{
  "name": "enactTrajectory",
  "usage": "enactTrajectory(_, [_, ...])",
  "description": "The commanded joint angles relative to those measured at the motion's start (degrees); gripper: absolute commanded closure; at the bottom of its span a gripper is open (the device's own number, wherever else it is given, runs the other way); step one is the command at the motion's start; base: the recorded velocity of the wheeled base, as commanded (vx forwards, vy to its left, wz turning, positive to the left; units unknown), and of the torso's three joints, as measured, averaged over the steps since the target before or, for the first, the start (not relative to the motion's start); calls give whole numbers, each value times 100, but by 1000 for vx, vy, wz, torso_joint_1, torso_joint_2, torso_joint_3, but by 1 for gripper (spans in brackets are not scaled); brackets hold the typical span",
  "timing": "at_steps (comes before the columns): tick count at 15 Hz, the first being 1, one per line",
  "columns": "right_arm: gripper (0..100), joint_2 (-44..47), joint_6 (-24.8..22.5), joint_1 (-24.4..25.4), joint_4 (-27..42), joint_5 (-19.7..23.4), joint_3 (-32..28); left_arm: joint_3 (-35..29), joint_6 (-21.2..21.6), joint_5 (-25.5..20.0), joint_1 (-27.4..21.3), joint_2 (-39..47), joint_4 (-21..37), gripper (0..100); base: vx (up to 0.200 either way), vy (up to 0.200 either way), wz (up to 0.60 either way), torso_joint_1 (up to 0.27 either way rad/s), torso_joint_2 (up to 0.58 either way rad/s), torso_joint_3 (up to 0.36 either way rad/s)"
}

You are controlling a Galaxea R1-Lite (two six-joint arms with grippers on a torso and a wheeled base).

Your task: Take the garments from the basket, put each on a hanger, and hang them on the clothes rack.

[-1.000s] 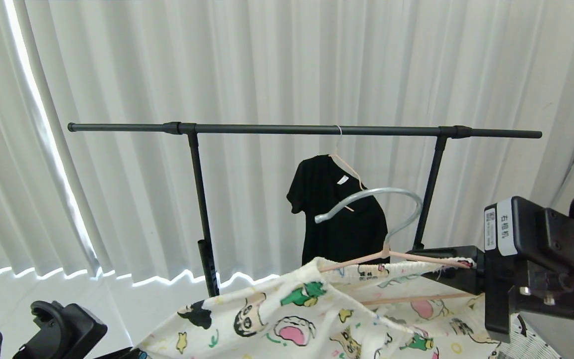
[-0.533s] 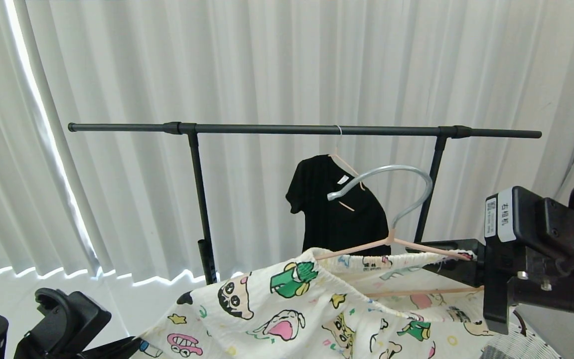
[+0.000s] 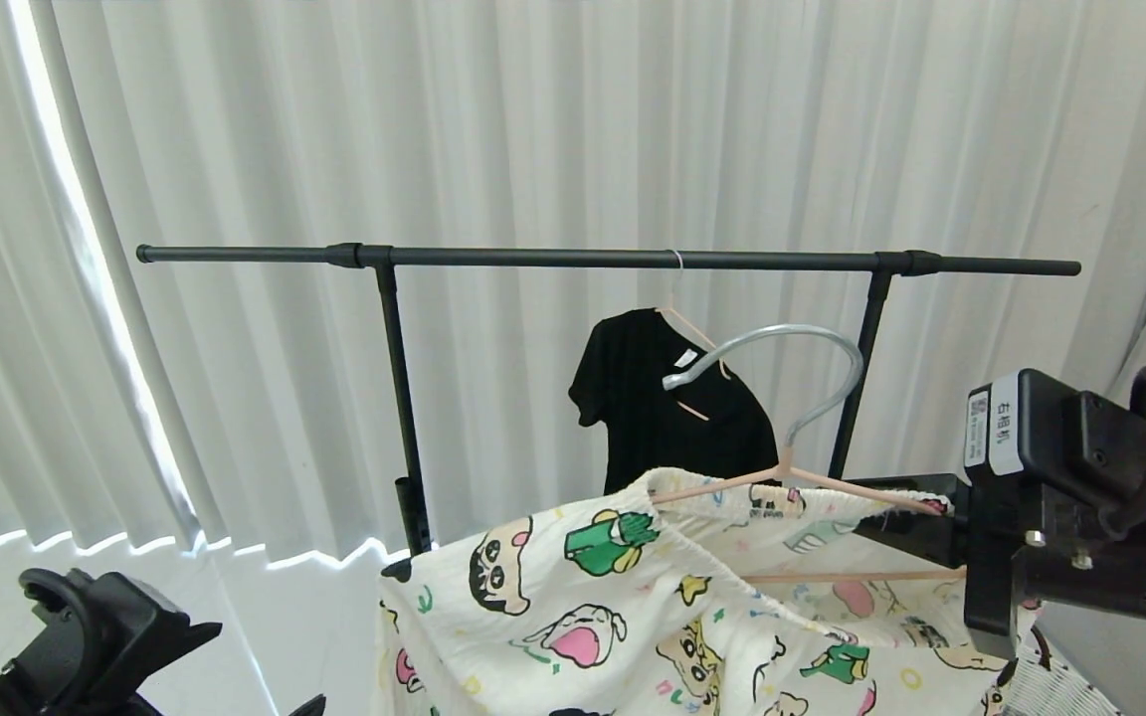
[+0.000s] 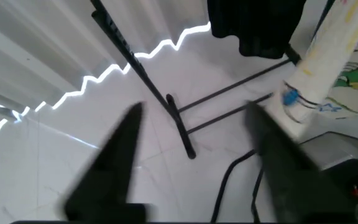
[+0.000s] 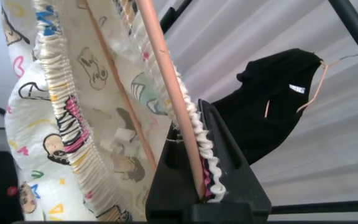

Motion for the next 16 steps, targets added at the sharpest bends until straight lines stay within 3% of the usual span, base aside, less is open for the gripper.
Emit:
enactTrajectory(1, [100, -7, -3, -210, 5, 1, 140, 5, -240, -108, 0, -457, -6, 0, 0, 0, 0, 0, 0, 0])
enactTrajectory(4, [100, -139, -3, -703, 49, -25, 510, -250, -785, -169, 52, -650, -6, 0, 0, 0, 0, 0, 0, 0])
enactTrajectory(7, [100, -376, 190, -799, 726, -596, 536, -707, -776, -160, 509, -413, -6, 0, 0, 0, 0, 0, 0, 0])
enactTrajectory(9, [100, -622, 665, -799, 1271, -974, 527, -927, -486, -125, 1063, 0, -6, 0, 0, 0, 0, 0, 0, 0])
enactTrajectory(12, [100, -1018, 1148, -808, 2264, -1739, 448, -1094, 472, -125, 1951, 440, -6, 0, 0, 0, 0, 0, 0, 0])
enactTrajectory(14, [100, -1185, 1684, -852, 3046, -2196, 404, -1103, 481, -116, 1995, 519, -6, 0, 0, 0, 0, 0, 0, 0])
enactTrajectory(16, [100, -1159, 2238, -1221, 3398, -2679, 334, -1111, 525, -11, 1995, 484, -6, 0, 0, 0, 0, 0, 0, 0])
